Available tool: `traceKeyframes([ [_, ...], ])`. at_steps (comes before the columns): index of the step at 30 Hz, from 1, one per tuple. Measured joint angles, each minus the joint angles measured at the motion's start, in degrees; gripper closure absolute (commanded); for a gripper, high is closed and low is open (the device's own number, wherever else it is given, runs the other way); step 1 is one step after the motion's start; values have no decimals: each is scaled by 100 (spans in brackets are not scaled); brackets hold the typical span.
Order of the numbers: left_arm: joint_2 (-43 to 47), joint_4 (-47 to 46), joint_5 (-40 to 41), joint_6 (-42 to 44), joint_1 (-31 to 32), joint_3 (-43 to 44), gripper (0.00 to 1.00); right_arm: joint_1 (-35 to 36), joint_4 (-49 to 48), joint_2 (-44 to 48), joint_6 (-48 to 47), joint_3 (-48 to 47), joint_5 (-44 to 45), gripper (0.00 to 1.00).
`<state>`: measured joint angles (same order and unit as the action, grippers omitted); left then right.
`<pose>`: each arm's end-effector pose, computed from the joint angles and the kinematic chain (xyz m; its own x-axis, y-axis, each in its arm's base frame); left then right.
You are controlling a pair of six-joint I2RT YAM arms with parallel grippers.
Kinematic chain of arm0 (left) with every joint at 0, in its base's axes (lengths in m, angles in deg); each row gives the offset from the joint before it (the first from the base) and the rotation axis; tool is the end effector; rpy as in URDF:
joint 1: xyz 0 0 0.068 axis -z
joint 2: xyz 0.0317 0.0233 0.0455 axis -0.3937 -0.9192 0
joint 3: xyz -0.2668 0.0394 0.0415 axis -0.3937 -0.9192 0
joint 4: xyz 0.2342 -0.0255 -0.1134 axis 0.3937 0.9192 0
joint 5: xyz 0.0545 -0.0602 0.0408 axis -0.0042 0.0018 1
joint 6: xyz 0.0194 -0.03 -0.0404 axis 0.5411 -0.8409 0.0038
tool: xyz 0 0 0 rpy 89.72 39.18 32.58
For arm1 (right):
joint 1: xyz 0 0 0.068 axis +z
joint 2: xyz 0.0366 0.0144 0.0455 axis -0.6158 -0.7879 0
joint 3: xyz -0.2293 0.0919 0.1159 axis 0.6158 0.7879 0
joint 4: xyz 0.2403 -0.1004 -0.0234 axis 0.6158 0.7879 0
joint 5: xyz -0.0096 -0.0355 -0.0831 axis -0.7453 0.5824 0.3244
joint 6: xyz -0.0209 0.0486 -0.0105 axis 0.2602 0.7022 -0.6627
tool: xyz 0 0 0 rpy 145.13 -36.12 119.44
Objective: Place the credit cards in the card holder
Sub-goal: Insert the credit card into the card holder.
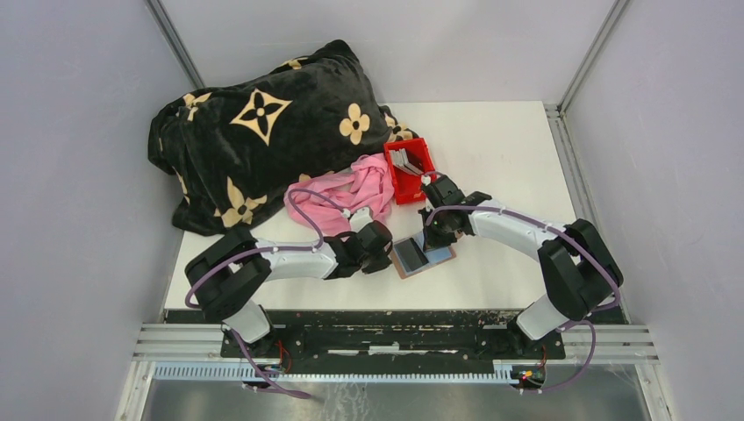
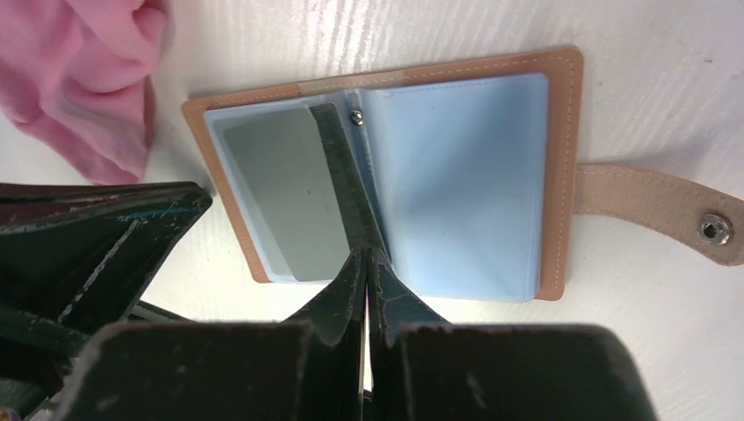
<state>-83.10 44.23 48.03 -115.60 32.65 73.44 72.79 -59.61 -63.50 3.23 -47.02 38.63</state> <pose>0.1740 -0.2411 0.1403 -0.8460 -0.3186 -0.4275 -0.1033 0.8846 -0.4548 0.2414 0.1729 0.1841 -0.9507 -0.0656 -0.3030 -0.1596 0.9415 0.2969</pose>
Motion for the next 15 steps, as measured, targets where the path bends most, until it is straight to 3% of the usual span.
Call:
traceKeyframes([
  [15,-122,-4,-92,0,219,118,97,0,-127,-472,-39,57,157,99],
])
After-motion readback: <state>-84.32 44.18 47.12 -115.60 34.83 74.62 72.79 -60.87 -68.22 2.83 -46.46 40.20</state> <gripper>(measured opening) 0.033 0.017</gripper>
